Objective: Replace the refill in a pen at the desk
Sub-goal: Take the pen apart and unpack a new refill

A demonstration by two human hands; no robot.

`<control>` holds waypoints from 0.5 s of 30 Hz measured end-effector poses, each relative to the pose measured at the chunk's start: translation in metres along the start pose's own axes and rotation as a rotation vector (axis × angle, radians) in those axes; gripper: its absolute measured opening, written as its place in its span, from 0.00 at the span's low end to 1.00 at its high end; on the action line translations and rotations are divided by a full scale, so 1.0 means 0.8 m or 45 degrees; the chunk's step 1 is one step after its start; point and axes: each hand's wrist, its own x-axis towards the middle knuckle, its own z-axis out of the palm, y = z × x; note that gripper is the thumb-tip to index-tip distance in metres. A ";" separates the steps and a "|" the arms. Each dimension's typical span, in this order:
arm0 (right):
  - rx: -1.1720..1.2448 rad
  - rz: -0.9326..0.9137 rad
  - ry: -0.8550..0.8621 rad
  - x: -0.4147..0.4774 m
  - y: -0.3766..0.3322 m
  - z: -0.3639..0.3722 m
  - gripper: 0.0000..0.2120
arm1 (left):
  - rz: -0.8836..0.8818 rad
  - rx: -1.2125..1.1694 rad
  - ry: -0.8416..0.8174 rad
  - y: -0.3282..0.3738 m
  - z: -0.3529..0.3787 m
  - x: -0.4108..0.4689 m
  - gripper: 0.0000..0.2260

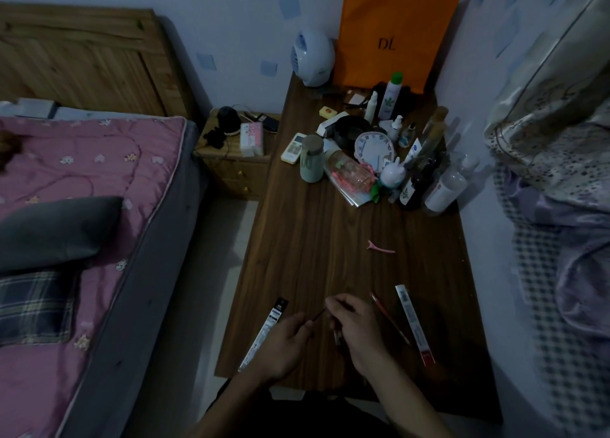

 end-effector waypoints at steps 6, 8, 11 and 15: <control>-0.072 -0.029 -0.116 0.007 0.005 0.003 0.07 | 0.159 0.182 0.060 -0.003 -0.002 -0.004 0.13; -0.141 -0.035 -0.134 0.010 0.008 0.004 0.07 | 0.143 0.195 0.069 -0.006 -0.003 -0.005 0.10; -0.154 -0.044 -0.091 0.015 0.015 0.005 0.07 | 0.128 0.260 0.062 -0.013 -0.006 -0.005 0.11; -0.089 0.008 0.160 0.029 0.013 -0.010 0.05 | 0.090 0.197 0.040 -0.024 -0.010 -0.008 0.10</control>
